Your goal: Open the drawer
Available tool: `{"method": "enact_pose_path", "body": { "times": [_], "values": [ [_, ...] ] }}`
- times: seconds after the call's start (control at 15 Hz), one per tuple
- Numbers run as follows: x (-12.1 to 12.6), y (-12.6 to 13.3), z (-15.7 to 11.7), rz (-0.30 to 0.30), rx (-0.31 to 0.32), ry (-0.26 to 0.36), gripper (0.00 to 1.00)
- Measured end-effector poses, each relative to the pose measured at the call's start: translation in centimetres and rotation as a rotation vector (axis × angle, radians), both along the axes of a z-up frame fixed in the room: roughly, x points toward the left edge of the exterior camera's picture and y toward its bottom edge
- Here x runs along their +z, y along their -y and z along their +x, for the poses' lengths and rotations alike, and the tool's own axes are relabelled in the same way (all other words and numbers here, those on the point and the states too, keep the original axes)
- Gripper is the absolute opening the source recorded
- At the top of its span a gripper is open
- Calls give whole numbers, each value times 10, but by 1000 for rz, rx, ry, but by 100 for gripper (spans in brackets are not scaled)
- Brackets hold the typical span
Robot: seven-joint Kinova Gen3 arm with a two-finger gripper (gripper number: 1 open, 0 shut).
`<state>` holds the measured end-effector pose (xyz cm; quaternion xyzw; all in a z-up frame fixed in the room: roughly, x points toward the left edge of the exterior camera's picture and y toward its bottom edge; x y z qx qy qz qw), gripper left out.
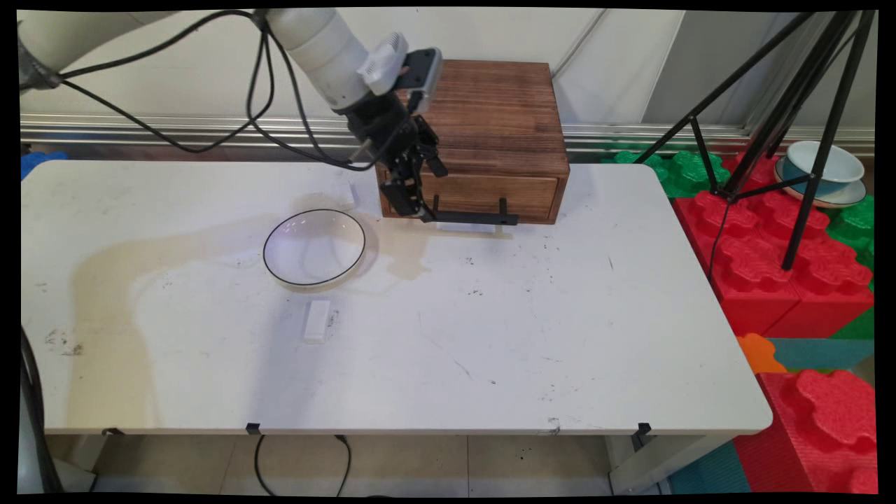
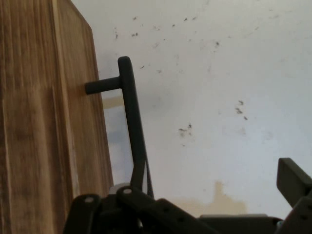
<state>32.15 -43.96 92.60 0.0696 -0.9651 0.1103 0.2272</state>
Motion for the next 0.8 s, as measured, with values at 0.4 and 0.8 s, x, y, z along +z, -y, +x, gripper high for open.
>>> {"method": "enact_pose_path", "body": {
  "times": [0.4, 0.8],
  "values": [
    [-20, 19, -17, -13, -4, 38, 100],
    [-42, 33, -27, -12, -7, 74, 100]
  ]
}}
